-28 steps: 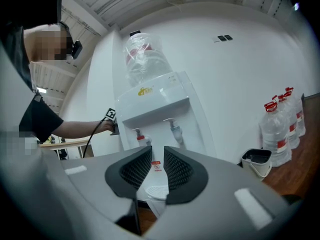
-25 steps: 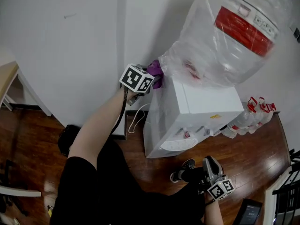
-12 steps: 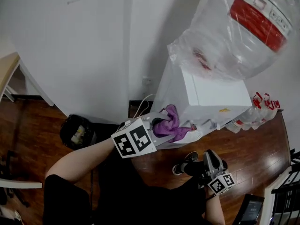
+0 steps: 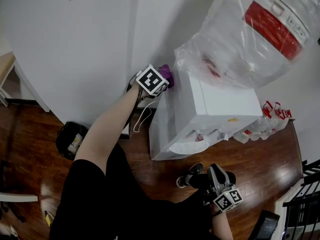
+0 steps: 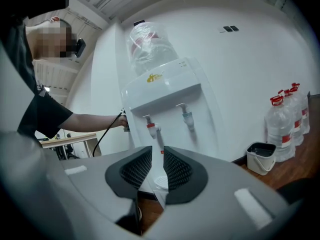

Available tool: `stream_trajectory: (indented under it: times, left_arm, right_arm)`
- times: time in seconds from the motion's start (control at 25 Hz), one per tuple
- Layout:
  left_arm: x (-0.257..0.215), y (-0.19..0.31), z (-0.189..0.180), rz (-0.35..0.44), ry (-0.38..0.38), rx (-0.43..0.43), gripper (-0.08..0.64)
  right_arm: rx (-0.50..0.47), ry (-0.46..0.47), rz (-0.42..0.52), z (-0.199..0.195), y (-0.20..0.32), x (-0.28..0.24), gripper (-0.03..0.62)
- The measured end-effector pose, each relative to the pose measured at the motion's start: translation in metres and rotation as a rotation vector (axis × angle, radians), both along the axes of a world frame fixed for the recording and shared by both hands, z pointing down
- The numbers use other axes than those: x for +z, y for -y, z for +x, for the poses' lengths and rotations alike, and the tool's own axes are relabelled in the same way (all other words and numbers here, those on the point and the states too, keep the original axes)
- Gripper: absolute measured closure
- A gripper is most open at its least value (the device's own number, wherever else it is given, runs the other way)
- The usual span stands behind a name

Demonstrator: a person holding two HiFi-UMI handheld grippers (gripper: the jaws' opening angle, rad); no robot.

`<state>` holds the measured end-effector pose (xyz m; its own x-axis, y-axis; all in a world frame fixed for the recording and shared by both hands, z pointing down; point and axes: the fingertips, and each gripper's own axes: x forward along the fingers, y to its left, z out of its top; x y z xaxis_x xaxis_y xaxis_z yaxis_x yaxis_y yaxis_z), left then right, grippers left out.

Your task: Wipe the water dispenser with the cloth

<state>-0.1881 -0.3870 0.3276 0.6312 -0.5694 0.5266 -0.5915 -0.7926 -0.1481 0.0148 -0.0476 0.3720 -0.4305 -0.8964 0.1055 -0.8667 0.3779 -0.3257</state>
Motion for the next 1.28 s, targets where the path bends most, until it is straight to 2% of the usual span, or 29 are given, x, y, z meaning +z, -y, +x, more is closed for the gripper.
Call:
stream_trajectory:
  times: [0.08,0.12,0.2,0.36,0.48,0.6,0.76,0.96,1.16,1.28]
  left_arm:
    - [0.012,-0.001,-0.001,-0.044,-0.020,-0.004,0.394]
    - [0.017,-0.012,0.000,-0.059,-0.021,0.023,0.396]
    - [0.021,-0.053,0.007,-0.049,0.006,0.124,0.396]
    - [0.024,-0.154,0.029,0.021,0.054,0.370,0.396]
    - [0.022,-0.216,0.034,-0.003,-0.001,0.454,0.396]
    - [0.013,-0.248,0.036,-0.033,-0.089,0.477,0.396]
    - [0.003,-0.231,0.034,-0.018,-0.137,0.430,0.396]
    - [0.000,-0.164,0.023,-0.035,-0.175,0.267,0.396]
    - [0.002,-0.070,0.010,0.006,-0.128,0.086,0.396]
    - [0.011,-0.015,-0.004,-0.012,-0.139,-0.054,0.394]
  right_arm:
    - [0.012,0.010,-0.006,0.005,-0.002,0.001,0.517]
    - [0.016,0.016,-0.009,0.007,-0.002,0.002,0.517]
    - [0.022,0.029,-0.019,0.012,0.000,0.006,0.518]
    - [0.005,0.051,-0.037,0.006,0.010,0.014,0.520]
    - [-0.063,0.033,-0.031,-0.022,0.016,0.015,0.520]
    - [-0.172,-0.015,-0.018,-0.061,0.019,0.017,0.520]
    - [-0.339,-0.091,-0.034,-0.114,0.019,0.037,0.520]
    - [-0.556,-0.213,-0.089,-0.173,0.012,0.091,0.520]
    - [-0.642,-0.267,-0.198,-0.199,0.004,0.162,0.530]
    - [-0.660,-0.314,-0.251,-0.201,0.002,0.190,0.540]
